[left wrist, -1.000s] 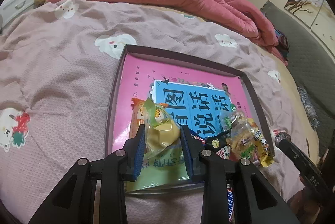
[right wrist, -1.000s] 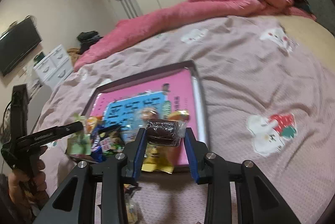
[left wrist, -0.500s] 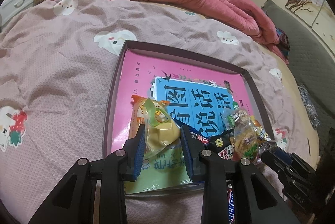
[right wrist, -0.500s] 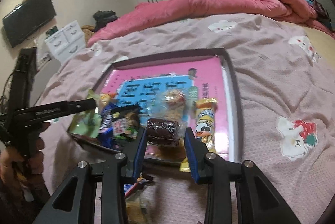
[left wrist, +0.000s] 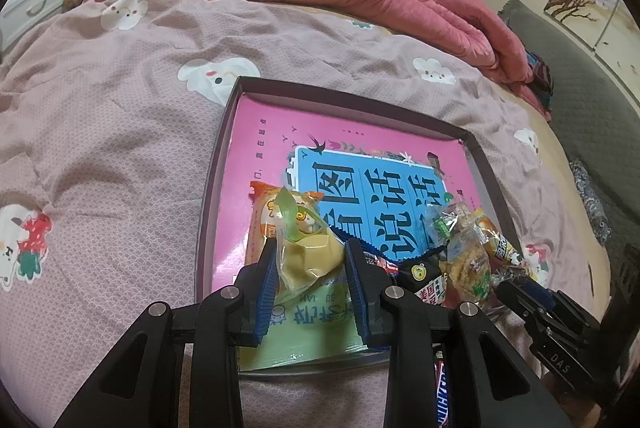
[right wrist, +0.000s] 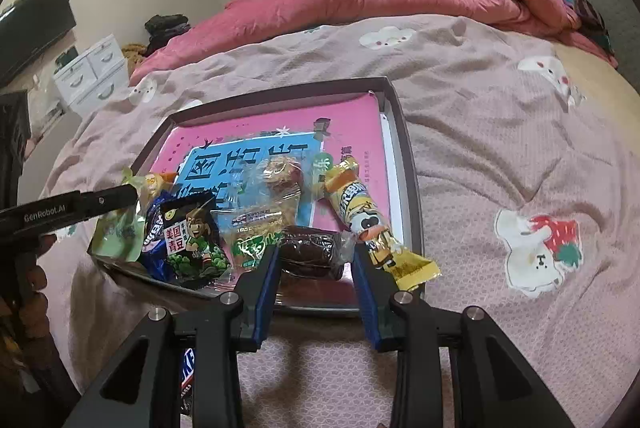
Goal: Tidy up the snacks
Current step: 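Carry the green candy bag into the tray while right tool carries the chocolate there, then open left tool to drop the candy bag while right tool releases the chocolate, then move left tool to the Snickers bar while right tool approaches the yellow wafer packet, then close left tool on the Snickers bar while right tool grips the wafer packet, then carry the Snickers bar into the tray while right tool carries the wafer packet there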
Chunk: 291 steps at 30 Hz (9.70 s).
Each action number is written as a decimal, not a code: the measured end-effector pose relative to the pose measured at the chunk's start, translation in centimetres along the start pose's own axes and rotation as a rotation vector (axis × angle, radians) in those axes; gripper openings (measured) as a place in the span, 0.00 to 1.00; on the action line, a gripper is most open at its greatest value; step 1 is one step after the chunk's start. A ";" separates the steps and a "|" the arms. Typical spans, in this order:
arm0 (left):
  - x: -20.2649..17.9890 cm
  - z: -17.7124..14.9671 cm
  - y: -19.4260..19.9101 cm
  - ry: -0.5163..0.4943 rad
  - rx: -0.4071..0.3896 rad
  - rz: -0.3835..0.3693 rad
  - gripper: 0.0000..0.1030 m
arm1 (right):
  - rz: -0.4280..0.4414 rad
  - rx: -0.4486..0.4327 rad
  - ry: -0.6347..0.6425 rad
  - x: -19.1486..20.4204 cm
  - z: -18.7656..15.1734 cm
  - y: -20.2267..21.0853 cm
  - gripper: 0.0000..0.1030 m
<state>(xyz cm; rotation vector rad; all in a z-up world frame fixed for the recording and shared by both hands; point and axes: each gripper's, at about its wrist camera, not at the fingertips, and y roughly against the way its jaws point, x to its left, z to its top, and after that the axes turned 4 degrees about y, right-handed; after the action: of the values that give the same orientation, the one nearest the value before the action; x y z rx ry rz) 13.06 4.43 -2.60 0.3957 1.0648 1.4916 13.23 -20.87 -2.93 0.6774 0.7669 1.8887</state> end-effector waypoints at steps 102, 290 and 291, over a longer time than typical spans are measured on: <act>-4.2 -2.9 7.3 -0.153 -0.032 -0.023 0.69 | 0.187 0.103 -0.024 2.4 -3.5 4.8 0.50; -6.3 -1.9 -1.7 -0.175 0.047 0.012 0.28 | 0.071 -0.050 -0.060 -0.6 2.2 -0.4 0.23; -6.3 -1.9 -1.7 -0.175 0.046 0.012 0.28 | 0.061 -0.053 -0.056 -0.6 2.1 -0.4 0.23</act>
<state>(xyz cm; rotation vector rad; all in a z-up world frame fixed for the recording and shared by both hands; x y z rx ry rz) 14.17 -2.28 -2.87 0.5562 0.9603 1.4171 15.23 -20.79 -1.90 0.7246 0.6651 1.9297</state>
